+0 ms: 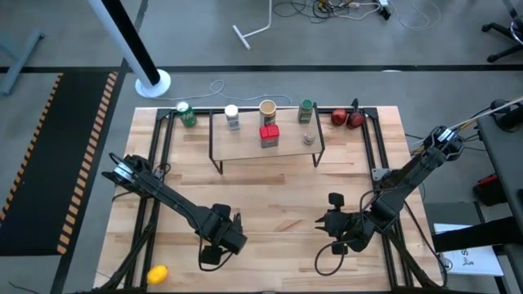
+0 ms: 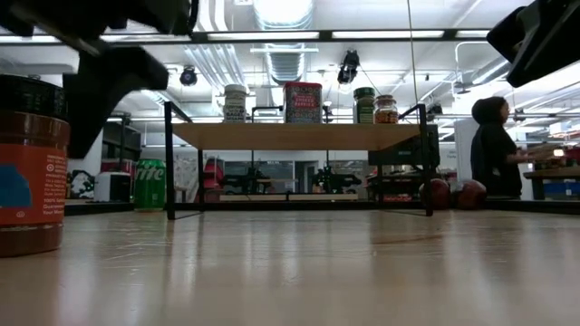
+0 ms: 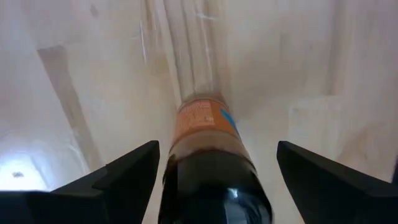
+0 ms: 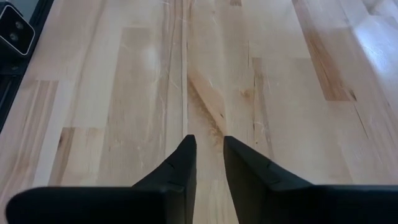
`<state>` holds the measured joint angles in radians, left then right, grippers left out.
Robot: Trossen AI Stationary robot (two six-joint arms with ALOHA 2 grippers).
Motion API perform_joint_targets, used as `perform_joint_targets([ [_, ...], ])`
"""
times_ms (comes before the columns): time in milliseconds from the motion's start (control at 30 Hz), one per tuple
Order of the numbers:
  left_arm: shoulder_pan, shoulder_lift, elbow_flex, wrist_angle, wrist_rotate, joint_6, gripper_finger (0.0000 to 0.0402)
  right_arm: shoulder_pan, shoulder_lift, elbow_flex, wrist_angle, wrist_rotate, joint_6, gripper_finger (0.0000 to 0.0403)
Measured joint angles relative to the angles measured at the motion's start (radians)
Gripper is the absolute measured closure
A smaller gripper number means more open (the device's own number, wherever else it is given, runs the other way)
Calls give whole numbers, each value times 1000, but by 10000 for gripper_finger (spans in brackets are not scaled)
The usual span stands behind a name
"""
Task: Shelf spices
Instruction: Put the orange seasoning bottle on the shelf
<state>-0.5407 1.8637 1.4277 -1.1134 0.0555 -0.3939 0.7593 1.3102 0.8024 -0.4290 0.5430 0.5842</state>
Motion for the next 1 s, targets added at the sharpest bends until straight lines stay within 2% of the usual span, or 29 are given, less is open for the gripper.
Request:
perform_joint_targets([
  [367, 0, 0, -100, 111, 37, -12, 140, 0, 0, 0, 0, 0, 0, 334],
  [500, 5, 0, -122, 192, 60, -17, 189, 0, 0, 0, 0, 0, 0, 345],
  [633, 13, -1, -127, 195, 64, -63, 241, 0, 0, 0, 0, 0, 0, 355],
  [1000, 87, 0, -95, 144, 77, -242, 241, 0, 0, 0, 1, 3, 0, 348],
])
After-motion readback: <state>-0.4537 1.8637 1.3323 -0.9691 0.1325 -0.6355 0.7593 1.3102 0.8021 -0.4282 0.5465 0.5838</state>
